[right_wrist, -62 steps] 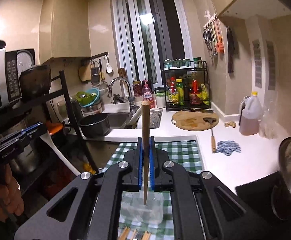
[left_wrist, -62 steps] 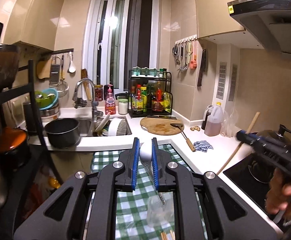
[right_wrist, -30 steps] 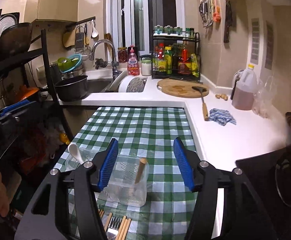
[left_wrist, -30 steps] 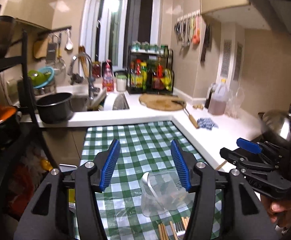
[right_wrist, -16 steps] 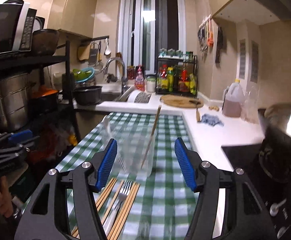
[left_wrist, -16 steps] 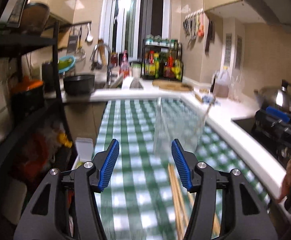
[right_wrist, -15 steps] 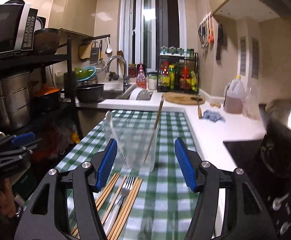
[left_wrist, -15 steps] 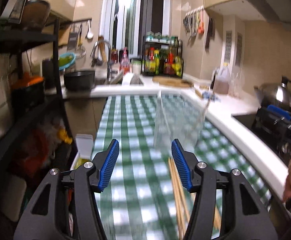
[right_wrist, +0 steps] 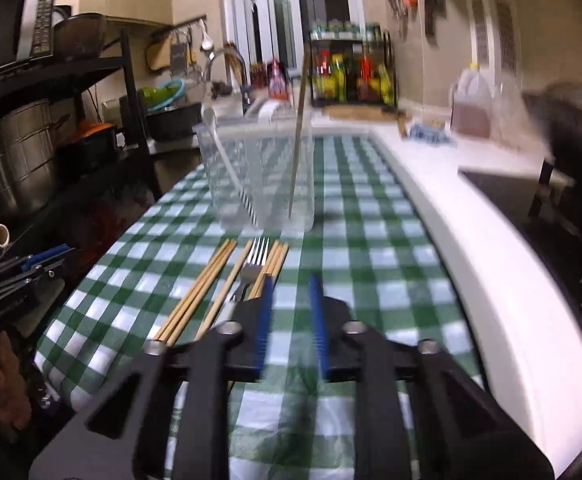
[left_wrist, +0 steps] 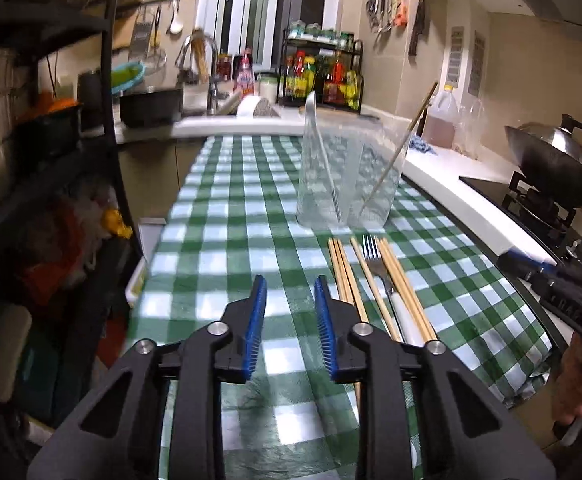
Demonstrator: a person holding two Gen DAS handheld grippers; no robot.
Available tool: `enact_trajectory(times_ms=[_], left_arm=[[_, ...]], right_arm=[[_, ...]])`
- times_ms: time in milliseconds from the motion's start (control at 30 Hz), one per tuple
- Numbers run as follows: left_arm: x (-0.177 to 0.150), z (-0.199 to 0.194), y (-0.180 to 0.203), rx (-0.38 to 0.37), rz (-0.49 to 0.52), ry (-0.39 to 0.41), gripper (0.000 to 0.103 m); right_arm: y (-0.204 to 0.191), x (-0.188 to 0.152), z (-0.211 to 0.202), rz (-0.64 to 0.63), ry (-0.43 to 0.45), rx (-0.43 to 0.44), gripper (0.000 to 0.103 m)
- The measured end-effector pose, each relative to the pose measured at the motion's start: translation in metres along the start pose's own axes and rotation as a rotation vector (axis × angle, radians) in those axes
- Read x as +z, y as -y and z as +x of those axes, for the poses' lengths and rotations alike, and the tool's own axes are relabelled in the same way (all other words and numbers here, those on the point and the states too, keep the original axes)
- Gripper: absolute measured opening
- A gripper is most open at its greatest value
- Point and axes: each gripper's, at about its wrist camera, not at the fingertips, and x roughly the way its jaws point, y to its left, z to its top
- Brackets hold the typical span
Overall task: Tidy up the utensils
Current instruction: 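Move both tools back down over the remaining utensils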
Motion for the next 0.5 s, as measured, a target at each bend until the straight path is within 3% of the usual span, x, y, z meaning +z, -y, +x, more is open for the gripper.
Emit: enact_trajectory(times_ms=[267, 500], left_arm=[[-0.027, 0.02, 0.018, -0.063, -0.033, -0.096, 0.018], [-0.041, 0.029, 0.024, -0.093, -0.049, -0.151, 0.018]], right_arm=[[-0.028, -0.034, 0.034, -0.035, -0.169, 0.063, 0.012], [-0.035, -0.047, 0.042, -0.062, -0.22, 0.018, 0.013]])
